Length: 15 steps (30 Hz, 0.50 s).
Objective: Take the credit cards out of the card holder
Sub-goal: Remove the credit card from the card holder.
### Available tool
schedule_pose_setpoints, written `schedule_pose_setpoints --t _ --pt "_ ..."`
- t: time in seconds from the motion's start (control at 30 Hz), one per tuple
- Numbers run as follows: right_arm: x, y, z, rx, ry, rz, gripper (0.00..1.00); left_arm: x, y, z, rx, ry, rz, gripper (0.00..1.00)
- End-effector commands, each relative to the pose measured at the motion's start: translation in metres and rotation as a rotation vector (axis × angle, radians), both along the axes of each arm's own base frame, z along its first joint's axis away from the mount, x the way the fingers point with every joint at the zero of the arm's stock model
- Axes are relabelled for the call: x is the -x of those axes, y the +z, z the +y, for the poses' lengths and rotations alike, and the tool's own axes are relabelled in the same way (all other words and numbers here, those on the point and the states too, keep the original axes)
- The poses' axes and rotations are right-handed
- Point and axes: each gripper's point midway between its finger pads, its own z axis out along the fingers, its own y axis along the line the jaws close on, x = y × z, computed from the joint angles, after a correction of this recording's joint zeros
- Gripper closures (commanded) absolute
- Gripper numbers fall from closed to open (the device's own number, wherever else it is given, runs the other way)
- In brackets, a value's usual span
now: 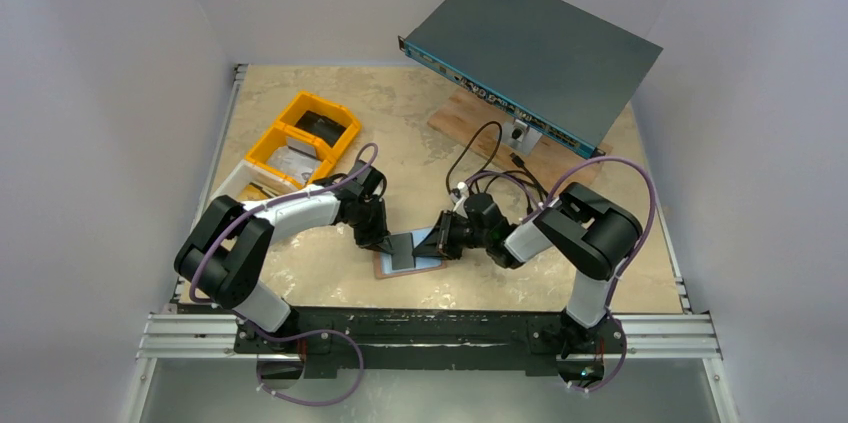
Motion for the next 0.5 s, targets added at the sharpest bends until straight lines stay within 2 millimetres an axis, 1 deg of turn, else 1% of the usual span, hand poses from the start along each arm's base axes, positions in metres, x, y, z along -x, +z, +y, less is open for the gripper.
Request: schedule_pose_setpoints --t 0.0,0.07,0.33,0.37,0.4,0.43,0.47 --pt "0.0007 0.0021 -0.003 -0.039 -0.011 0.011 0.96 0.0095 -0.0282 0.0219 -0.129 0.022 0.02 1.0" --pt "0.0007 0.0024 -0.0032 -0.05 -0.014 0.014 1.0 0.0086 -0.0271 0.0222 -0.132 0.022 0.014 1.0" --pt "0.0027 0.0011 -0.0006 -0.084 -0.001 0.02 0.99 0.0043 -0.0204 0.0208 -0.122 0.002 -0.015 1.0" --pt "0.0015 0.0006 -0.0001 -0.082 -0.004 0.018 0.91 0.0047 -0.0206 0.0204 -0.121 0.0 -0.012 1.0" --pt "0.0006 0.0007 0.0 -0.081 -0.006 0.016 0.86 0.0048 -0.021 0.0205 -0.122 0.001 -0.011 1.0" --pt "0.0001 0.0005 0.0001 -0.079 -0.007 0.013 0.83 0.0049 -0.0212 0.0201 -0.12 0.001 -0.01 1.0" --pt "-0.0001 -0.0002 0.0003 -0.075 -0.006 0.013 0.83 0.0048 -0.0213 0.0197 -0.118 0.0 -0.011 1.0"
